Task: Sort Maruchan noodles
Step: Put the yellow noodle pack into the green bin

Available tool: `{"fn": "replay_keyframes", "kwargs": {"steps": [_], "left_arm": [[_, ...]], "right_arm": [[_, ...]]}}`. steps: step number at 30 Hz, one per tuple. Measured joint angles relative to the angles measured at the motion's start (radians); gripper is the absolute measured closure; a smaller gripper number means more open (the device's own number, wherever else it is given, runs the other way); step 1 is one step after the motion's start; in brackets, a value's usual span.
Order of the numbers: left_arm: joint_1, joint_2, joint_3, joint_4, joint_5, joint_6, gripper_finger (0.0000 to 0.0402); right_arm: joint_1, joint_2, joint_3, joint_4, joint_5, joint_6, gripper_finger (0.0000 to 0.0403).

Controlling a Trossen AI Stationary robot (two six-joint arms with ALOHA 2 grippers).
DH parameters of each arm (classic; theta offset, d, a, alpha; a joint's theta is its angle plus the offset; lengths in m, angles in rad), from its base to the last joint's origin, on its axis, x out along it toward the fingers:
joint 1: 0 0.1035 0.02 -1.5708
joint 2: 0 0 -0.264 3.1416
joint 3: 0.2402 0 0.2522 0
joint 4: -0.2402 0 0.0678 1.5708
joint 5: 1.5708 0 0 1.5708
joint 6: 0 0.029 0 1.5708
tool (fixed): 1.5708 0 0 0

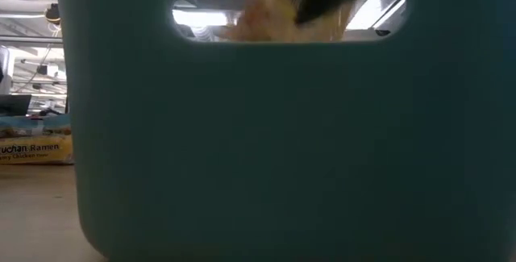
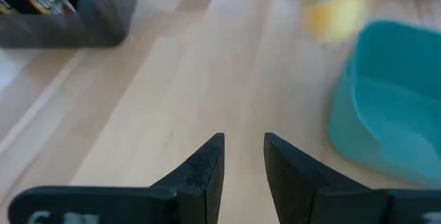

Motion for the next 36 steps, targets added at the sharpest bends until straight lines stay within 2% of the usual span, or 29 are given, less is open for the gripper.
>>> {"fn": "replay_keyframes", "kwargs": {"steps": [6, 10, 15, 19, 29, 36], "left_arm": [[-0.083, 0.018, -0.001, -0.003, -0.033, -0.038, 0.0305], [-0.119, 0.021, 0.000, -0.005, -0.058, -0.056, 0.0305], [-0.141, 0.021, 0.000, -0.001, -0.076, -0.080, 0.0305], [-0.151, 0.021, 0.000, 0.001, -0.076, -0.087, 0.0305], [-0.151, 0.021, 0.000, 0.004, -0.076, -0.089, 0.0305], [-0.150, 0.021, 0.000, 0.004, -0.077, -0.088, 0.0305]], "right_arm": [[0.117, 0.006, 0.055, 0.023, -0.024, 0.138, 0.0300], [0.182, 0.024, 0.056, 0.029, 0.019, 0.226, 0.0302], [0.236, 0.107, 0.056, 0.068, 0.046, 0.277, 0.0301], [0.254, 0.180, 0.061, 0.097, 0.053, 0.296, 0.0302], [0.243, 0.345, 0.261, -0.194, 0.081, 0.341, 0.0303], [0.225, 0.414, 0.284, -0.217, 0.064, 0.361, 0.0302]]}}
